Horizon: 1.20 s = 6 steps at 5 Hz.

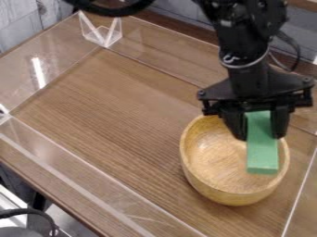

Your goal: Put the green block in the brown bowl

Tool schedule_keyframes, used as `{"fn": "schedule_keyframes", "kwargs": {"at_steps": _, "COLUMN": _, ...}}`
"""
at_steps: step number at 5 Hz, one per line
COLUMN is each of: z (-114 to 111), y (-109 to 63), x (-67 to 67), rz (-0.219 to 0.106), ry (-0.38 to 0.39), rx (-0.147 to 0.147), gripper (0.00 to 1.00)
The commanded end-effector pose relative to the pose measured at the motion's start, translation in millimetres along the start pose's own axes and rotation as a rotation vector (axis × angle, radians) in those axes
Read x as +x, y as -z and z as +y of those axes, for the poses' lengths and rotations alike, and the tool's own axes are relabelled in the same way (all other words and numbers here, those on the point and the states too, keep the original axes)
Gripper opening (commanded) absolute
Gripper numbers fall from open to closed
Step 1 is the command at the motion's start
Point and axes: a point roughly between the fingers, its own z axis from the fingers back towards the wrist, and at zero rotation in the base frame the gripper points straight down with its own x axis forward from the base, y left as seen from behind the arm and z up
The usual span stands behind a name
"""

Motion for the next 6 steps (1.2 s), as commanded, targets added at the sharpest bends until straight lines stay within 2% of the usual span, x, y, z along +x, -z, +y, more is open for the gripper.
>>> {"fn": "schedule_keyframes", "kwargs": {"at_steps": 1, "z": -2.6, "y": -4.9, "x": 6.6, "rz": -0.025, "ry": -0.006, "rx": -0.023, "gripper": 0.0}}
{"fn": "schedule_keyframes", "kwargs": {"at_steps": 6, "z": 4.2, "y": 1.2, "x": 6.9, "rz": 0.002, "ry": -0.02, "rx": -0.024, "gripper": 0.0}}
